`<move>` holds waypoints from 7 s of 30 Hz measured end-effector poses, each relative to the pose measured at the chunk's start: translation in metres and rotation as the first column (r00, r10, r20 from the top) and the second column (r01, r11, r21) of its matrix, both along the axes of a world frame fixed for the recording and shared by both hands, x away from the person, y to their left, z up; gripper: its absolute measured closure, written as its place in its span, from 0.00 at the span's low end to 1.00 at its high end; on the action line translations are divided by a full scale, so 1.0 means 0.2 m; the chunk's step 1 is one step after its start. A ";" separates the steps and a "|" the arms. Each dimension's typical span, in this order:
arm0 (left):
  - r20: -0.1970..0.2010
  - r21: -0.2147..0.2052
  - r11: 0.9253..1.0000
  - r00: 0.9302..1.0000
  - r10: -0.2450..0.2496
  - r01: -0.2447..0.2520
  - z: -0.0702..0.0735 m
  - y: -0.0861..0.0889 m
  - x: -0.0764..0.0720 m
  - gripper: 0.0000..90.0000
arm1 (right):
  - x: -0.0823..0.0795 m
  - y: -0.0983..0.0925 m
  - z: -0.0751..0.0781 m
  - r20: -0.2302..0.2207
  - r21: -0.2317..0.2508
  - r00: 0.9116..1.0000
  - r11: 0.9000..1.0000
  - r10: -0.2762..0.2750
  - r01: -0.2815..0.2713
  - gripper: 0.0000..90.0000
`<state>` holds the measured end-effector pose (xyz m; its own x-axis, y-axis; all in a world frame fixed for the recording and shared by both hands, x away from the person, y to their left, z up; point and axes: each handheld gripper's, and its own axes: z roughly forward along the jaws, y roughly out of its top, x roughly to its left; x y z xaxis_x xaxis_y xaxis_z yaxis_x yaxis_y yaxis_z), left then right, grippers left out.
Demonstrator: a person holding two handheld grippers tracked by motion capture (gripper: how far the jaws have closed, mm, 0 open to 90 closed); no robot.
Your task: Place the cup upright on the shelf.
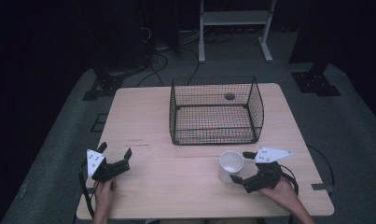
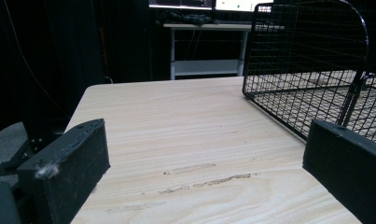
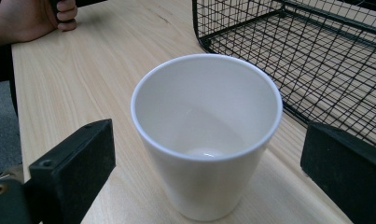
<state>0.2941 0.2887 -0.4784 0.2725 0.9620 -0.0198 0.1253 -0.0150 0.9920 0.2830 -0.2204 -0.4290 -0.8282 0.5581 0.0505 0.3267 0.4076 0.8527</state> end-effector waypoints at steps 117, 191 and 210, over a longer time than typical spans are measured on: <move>0.000 -0.002 1.000 1.000 0.000 0.000 0.00 0.00 0.00 0.00 | 0.73 0.24 0.63 -0.103 0.043 0.995 0.999 0.019 -0.015 0.21; -0.002 -0.014 1.000 1.000 -0.009 0.009 0.00 0.01 0.00 0.00 | 1.25 0.39 0.36 -0.218 -0.062 0.971 0.994 -0.102 0.090 0.21; -0.001 -0.015 1.000 1.000 -0.009 0.009 0.00 0.01 0.00 0.00 | 1.30 0.42 0.25 -0.256 -0.143 0.958 0.985 -0.132 0.098 0.20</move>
<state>0.2940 0.2905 -0.4783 0.2815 0.9589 -0.0348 0.1267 -0.0012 0.9919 0.5421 -0.1369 -0.3795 -0.7248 0.6650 0.1804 0.5838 0.4537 0.6733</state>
